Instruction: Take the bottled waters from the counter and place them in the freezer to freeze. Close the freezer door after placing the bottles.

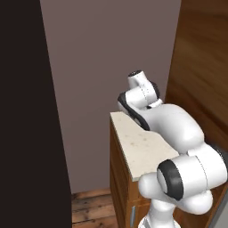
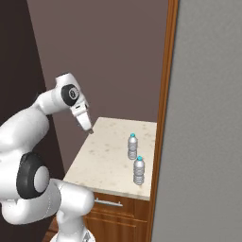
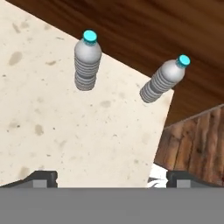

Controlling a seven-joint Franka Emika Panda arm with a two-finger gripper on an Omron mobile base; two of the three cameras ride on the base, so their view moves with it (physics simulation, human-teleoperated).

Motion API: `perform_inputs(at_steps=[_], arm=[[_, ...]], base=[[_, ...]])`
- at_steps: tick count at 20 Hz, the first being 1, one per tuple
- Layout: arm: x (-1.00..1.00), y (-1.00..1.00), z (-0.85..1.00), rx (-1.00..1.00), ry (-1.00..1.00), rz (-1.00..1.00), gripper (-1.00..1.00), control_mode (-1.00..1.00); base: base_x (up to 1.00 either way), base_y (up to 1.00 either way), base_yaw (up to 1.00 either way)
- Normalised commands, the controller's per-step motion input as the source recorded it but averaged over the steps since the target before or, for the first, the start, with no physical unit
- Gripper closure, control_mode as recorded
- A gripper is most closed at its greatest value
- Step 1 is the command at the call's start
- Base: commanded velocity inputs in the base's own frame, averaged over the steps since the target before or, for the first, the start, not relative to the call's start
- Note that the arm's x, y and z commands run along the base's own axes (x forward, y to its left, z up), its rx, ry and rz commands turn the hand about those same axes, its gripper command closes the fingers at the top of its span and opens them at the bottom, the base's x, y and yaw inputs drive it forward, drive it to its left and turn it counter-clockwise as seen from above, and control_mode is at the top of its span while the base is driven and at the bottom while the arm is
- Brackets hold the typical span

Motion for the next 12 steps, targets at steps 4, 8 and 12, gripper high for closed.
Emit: perform_inputs(at_steps=[4,8,12], arm=[[0.39,-0.06,-0.71,-0.19,-0.27,-0.40,-1.00,-1.00],[0.03,-0.14,-0.15,-0.22,-0.35,-0.09,-1.00,-1.00],[0.00,-0.20,0.00,-0.13,-0.28,0.07,-1.00,-1.00]], base=[[0.00,0.00,0.00],[0.00,0.00,0.00],[0.00,0.00,0.00]])
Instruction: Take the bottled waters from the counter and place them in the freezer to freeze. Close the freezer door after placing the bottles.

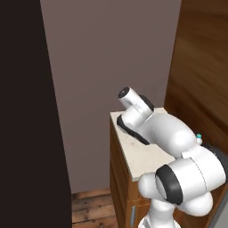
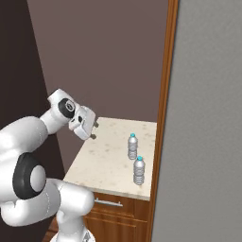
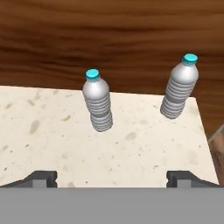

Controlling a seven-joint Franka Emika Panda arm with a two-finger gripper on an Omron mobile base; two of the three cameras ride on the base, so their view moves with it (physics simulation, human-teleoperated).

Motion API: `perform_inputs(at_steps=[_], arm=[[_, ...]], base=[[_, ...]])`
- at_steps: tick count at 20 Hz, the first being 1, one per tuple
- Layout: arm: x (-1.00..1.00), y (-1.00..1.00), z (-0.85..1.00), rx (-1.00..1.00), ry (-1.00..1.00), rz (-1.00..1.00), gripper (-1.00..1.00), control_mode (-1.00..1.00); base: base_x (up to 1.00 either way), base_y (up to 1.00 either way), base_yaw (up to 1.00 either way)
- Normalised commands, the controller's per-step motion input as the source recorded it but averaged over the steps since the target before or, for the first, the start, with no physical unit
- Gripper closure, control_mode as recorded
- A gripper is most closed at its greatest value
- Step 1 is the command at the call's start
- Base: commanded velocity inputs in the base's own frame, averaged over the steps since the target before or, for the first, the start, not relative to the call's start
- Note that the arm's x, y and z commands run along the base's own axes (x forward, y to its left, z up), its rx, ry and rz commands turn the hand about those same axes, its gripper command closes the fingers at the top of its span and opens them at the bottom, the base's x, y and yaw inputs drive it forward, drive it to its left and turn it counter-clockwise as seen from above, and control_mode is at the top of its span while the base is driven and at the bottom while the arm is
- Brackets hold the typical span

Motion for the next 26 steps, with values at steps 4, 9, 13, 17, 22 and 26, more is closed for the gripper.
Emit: perform_inputs(at_steps=[4,9,13,17,22,26], arm=[[-0.02,-0.42,0.00,-0.17,-0.43,-0.06,-1.00,-1.00],[-0.01,-0.03,0.00,-0.21,-0.28,-0.10,-1.00,-1.00],[0.00,-0.11,-0.09,-0.07,-0.02,-0.14,-1.00,-1.00],[0.10,-0.15,-0.07,-0.06,0.05,-0.13,-1.00,-1.00],[0.12,-0.18,-0.05,-0.06,0.10,-0.12,-1.00,-1.00],[0.02,-0.21,-0.15,-0.08,0.11,-0.14,-1.00,-1.00]], base=[[0.00,0.00,0.00],[0.00,0.00,0.00],[0.00,0.00,0.00],[0.00,0.00,0.00],[0.00,0.00,0.00],[0.00,0.00,0.00]])
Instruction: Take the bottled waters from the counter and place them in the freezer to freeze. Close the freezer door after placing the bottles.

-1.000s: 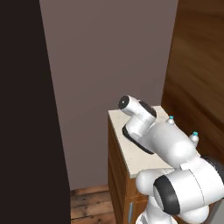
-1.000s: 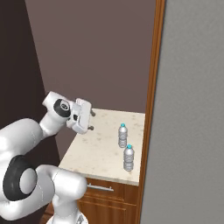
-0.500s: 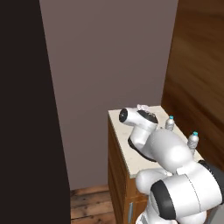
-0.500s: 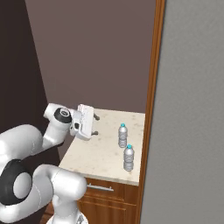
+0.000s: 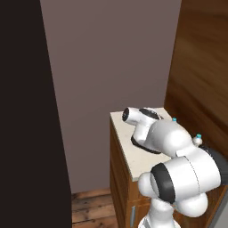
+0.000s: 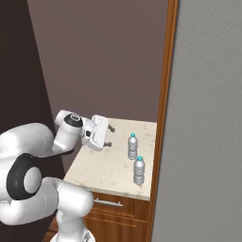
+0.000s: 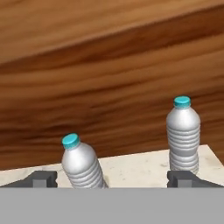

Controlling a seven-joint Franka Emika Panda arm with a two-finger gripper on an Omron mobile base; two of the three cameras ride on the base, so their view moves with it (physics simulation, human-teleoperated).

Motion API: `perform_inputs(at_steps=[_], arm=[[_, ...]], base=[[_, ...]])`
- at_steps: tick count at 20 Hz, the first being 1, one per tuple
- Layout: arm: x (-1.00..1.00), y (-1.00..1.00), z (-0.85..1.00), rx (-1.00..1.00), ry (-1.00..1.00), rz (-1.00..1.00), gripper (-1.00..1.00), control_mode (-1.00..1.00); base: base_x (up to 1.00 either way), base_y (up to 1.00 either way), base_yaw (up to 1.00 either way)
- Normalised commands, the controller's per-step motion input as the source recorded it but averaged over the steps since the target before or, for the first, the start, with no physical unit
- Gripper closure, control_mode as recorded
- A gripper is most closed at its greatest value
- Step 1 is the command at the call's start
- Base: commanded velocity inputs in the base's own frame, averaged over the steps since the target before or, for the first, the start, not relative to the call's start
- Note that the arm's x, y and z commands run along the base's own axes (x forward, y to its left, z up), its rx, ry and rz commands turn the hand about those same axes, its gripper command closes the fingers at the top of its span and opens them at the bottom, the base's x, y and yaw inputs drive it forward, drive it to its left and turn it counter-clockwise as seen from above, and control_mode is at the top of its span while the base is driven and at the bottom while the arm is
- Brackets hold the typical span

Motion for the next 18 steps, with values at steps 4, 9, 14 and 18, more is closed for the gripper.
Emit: perform_inputs(at_steps=[4,9,14,18], arm=[[0.04,-0.20,-0.21,-0.11,0.09,-0.13,-1.00,-1.00],[0.09,-0.16,-0.25,-0.13,0.15,-0.14,-1.00,-1.00],[0.08,-0.20,-0.19,-0.10,0.10,-0.12,-1.00,-1.00],[0.14,-0.14,-0.09,-0.04,0.02,-0.07,-1.00,-1.00]], base=[[0.00,0.00,0.00],[0.00,0.00,0.00],[0.00,0.00,0.00],[0.00,0.00,0.00]])
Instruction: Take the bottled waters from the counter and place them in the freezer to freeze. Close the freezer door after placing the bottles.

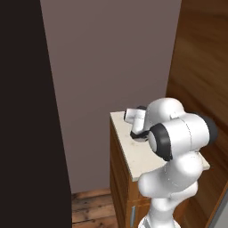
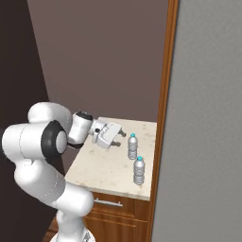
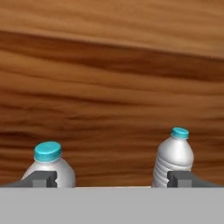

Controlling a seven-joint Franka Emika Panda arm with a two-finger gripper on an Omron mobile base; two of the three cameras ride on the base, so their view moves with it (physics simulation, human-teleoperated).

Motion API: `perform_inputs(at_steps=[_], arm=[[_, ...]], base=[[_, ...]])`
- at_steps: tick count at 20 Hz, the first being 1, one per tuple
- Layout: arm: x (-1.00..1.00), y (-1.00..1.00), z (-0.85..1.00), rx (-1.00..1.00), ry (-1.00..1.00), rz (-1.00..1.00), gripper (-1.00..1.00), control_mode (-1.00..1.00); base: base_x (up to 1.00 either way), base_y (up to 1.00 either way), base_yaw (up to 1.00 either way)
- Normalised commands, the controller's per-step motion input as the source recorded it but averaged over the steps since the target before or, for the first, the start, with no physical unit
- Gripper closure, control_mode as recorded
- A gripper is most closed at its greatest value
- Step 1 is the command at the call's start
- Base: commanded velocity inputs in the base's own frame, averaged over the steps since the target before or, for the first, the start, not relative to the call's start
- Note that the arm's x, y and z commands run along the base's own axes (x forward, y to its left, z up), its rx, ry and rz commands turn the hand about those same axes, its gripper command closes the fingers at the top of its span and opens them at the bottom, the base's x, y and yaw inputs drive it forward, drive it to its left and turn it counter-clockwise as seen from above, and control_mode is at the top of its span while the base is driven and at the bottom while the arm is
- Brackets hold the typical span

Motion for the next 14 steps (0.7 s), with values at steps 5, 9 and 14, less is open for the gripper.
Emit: perform_inputs(at_steps=[5,9,14], arm=[[0.12,-0.01,-0.15,0.00,0.00,-0.01,-1.00,-1.00],[0.10,0.00,-0.12,0.00,0.00,0.00,-1.00,-1.00],[0.13,0.00,-0.11,0.00,0.00,0.00,-1.00,-1.00]], base=[[0.00,0.00,0.00],[0.00,0.00,0.00],[0.00,0.00,0.00]])
